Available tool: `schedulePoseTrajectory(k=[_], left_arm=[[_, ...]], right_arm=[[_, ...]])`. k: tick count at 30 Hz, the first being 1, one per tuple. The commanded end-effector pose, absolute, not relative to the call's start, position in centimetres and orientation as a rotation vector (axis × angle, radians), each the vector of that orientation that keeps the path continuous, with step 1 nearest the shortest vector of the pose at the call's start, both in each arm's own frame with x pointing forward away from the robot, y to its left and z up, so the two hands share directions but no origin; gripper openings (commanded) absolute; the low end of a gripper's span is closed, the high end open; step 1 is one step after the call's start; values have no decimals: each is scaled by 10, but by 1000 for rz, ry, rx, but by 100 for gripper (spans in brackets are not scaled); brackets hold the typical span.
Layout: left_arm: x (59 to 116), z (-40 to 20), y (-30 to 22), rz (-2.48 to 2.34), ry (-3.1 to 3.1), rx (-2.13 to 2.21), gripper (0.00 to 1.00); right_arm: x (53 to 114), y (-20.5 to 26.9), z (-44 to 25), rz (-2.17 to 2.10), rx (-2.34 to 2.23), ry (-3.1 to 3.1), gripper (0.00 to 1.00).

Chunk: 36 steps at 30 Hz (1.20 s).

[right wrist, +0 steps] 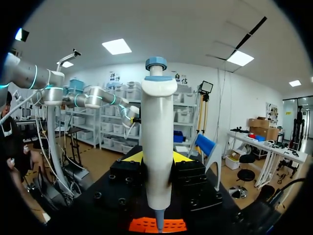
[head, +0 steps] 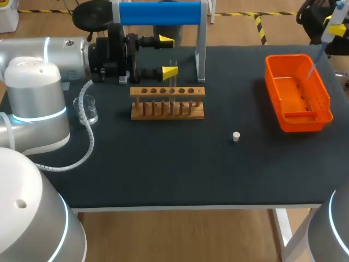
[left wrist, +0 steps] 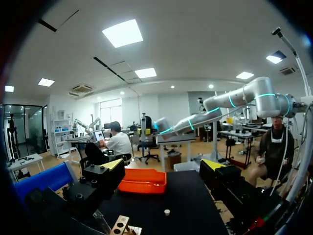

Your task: Invert the test tube, pick up the pipette, mount the tip to pipette, aspirate from beaker and dispense into the tube, eject the tip, return the pipette, and cap with the stopper.

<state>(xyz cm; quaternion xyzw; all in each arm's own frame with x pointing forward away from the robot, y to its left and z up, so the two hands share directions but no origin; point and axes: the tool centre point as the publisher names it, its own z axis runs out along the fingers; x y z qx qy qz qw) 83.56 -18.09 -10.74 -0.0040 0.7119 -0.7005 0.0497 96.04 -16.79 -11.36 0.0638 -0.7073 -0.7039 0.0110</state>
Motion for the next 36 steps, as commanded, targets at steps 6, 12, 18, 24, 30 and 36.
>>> schedulePoseTrajectory(k=[6,12,18,24,30,36], left_arm=[[835,-108,-181,-2134,2164,-13,100],[835,-108,-181,-2134,2164,-13,100],[835,-108,-181,-2134,2164,-13,100],[835,-108,-181,-2134,2164,-13,100],[835,-108,-181,-2134,2164,-13,100],[835,-108,-181,-2134,2164,-13,100]], right_arm=[[965,-170,-107,-2157,216,-2190,0],[965,-169,-107,-2158,201,-2197,0],[965,-169,-107,-2161,186,-2206,0],[965,-169,-105,-2169,167,-2201,0],[965,-169,-105,-2169,167,-2201,0],[965,-169,-105,-2169,167,-2201,0]])
